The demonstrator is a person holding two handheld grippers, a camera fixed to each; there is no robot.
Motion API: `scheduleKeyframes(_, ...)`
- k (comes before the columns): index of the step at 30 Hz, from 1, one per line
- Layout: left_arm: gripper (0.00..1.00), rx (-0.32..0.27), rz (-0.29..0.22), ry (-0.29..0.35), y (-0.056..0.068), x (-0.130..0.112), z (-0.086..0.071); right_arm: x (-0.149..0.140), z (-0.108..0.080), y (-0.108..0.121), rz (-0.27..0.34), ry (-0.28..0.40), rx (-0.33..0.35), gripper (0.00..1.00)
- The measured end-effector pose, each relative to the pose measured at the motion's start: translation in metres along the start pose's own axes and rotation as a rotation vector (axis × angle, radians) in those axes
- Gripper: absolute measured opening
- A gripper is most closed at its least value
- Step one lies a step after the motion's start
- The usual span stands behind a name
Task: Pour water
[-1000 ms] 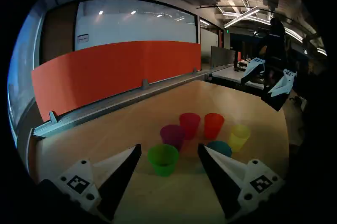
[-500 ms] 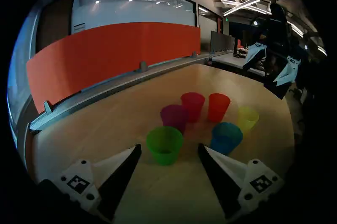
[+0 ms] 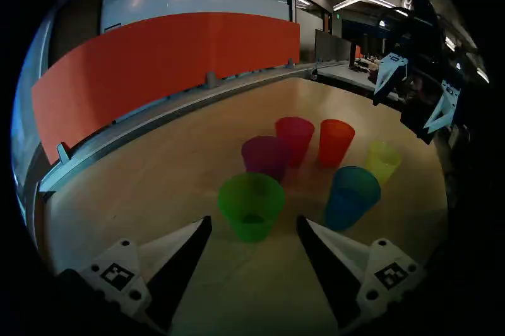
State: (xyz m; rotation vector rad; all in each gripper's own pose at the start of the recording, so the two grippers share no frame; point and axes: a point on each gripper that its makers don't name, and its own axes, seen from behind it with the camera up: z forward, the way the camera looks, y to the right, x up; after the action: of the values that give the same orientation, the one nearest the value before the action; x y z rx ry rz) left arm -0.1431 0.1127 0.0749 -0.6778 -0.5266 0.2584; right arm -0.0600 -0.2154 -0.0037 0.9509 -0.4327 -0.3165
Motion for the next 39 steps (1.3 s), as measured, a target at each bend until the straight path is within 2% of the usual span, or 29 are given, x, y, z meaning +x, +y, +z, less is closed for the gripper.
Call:
scheduleKeyframes(8, 1.00, -0.005, 0.000, -0.044, -0.004, -0.007, 0.019, -0.006, 0.011, -0.003, 0.018, -0.011, 0.009, 1.00)
scheduleKeyframes(17, 1.00, -0.022, 0.003, -0.054, -0.004, -0.005, 0.035, -0.008, 0.022, -0.006, 0.033, -0.017, 0.021, 1.00)
scheduleKeyframes(27, 1.00, -0.041, -0.005, -0.058, -0.001, 0.000, 0.047, -0.014, 0.024, -0.004, 0.024, -0.034, 0.019, 1.00)
scheduleKeyframes(35, 1.00, -0.026, 0.011, -0.057, -0.003, 0.002, 0.055, -0.016, 0.022, -0.002, 0.020, -0.039, 0.012, 1.00)
scheduleKeyframes(39, 0.94, -0.012, 0.016, -0.063, -0.005, 0.000, 0.057, -0.018, 0.023, -0.001, 0.019, -0.041, 0.011, 1.00)
